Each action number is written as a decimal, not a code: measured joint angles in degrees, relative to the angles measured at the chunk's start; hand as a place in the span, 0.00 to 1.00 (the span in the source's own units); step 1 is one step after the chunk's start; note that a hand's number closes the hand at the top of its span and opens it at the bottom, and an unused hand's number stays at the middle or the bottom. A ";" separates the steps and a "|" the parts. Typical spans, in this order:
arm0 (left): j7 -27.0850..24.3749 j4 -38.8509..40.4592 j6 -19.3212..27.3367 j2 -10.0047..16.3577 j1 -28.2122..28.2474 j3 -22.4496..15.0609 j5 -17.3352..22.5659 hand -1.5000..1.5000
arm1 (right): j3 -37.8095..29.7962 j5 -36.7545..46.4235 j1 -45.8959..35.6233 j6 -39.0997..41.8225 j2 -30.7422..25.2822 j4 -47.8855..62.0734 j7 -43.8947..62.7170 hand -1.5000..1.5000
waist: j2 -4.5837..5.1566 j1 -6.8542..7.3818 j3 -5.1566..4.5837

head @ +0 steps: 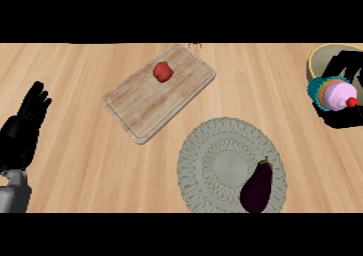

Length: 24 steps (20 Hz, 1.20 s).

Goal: Pick the cupcake from the placemat and place it in the bowl

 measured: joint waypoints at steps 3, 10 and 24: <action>0.35 -0.46 0.16 -0.48 -0.37 -0.13 -0.51 0.50 | -4.73 -2.54 -1.37 1.79 -1.26 -1.76 1.87 1.00 | 0.10 0.33 0.00; 0.38 -0.30 0.50 -2.00 -1.13 -0.67 -2.29 0.50 | -12.38 -5.85 -6.21 1.61 -3.84 8.86 -2.80 1.00 | 0.36 1.10 0.01; 0.59 -0.26 -1.25 -2.67 -2.69 -0.65 -2.68 0.50 | -16.96 -3.19 -20.09 -10.41 -7.64 53.39 -27.70 1.00 | 1.04 2.96 0.13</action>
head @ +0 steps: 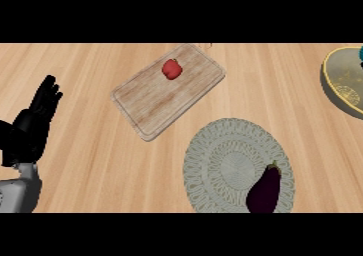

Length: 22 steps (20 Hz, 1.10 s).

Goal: Pick the cupcake from the placemat and place it in the bowl

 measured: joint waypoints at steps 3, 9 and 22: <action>-0.02 -0.28 -0.12 -0.33 -0.08 -0.38 -0.40 0.50 | -0.15 1.46 -3.36 -3.26 -0.28 8.31 -3.84 1.00 | 0.08 0.23 0.00; 0.47 -0.45 -0.61 -0.27 -1.47 -0.33 -0.14 0.50 | 2.26 6.77 -5.19 -2.42 -3.58 19.82 -1.16 0.00 | 0.70 1.32 0.04; 0.07 0.05 -0.54 -0.85 -1.15 -0.31 -0.43 0.50 | -10.40 -5.21 -8.47 8.63 -7.96 32.67 -12.54 0.00 | 0.72 1.17 0.36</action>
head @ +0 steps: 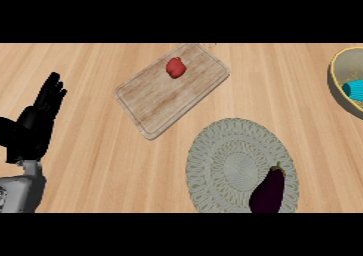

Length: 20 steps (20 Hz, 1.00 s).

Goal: Pick the cupcake from the placemat and place it in the bowl

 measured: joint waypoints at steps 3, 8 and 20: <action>0.20 0.00 -0.15 0.35 0.06 0.59 0.34 0.50 | -6.03 -5.97 -0.54 3.45 -2.06 1.91 -0.62 0.00 | -0.01 -0.41 0.02; -0.44 0.69 -0.31 0.45 0.12 1.20 0.57 0.50 | -11.49 -11.35 2.44 9.88 -6.59 4.50 -1.02 0.00 | 0.21 -0.72 0.02; -0.30 0.10 -0.19 0.19 0.53 1.46 0.68 0.50 | -16.78 -16.88 11.94 25.15 -16.16 6.45 -0.35 0.00 | 0.16 -1.27 0.32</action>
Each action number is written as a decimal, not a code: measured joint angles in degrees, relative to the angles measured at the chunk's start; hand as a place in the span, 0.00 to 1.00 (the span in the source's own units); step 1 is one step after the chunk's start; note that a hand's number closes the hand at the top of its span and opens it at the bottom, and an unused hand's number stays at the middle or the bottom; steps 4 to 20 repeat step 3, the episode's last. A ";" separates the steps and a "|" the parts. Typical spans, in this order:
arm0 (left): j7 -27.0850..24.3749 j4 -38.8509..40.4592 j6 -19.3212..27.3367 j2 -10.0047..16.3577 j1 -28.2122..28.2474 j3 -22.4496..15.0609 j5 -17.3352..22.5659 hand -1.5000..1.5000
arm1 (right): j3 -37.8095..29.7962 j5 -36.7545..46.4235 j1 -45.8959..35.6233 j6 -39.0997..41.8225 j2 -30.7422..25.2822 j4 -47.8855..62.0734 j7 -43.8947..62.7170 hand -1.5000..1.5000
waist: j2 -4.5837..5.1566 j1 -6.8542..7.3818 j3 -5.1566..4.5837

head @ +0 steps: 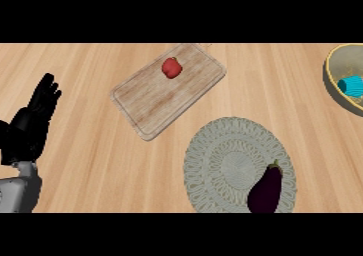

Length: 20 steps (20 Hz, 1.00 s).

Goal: Pick the cupcake from the placemat and place it in the bowl

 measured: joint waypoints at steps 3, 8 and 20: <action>-0.04 -0.29 -0.23 0.13 0.28 0.09 0.12 0.50 | -1.24 -1.45 1.10 1.93 -1.04 -0.36 1.31 0.00 | -0.09 -0.02 0.04; -0.04 -0.29 -0.23 0.13 0.28 0.09 0.12 0.50 | -1.24 -1.45 1.10 1.93 -1.04 -0.36 1.31 0.00 | -0.09 -0.02 0.04; -0.04 -0.29 -0.23 0.13 0.28 0.09 0.12 0.50 | -1.24 -1.45 1.10 1.93 -1.04 -0.36 1.31 0.00 | -0.09 -0.02 0.04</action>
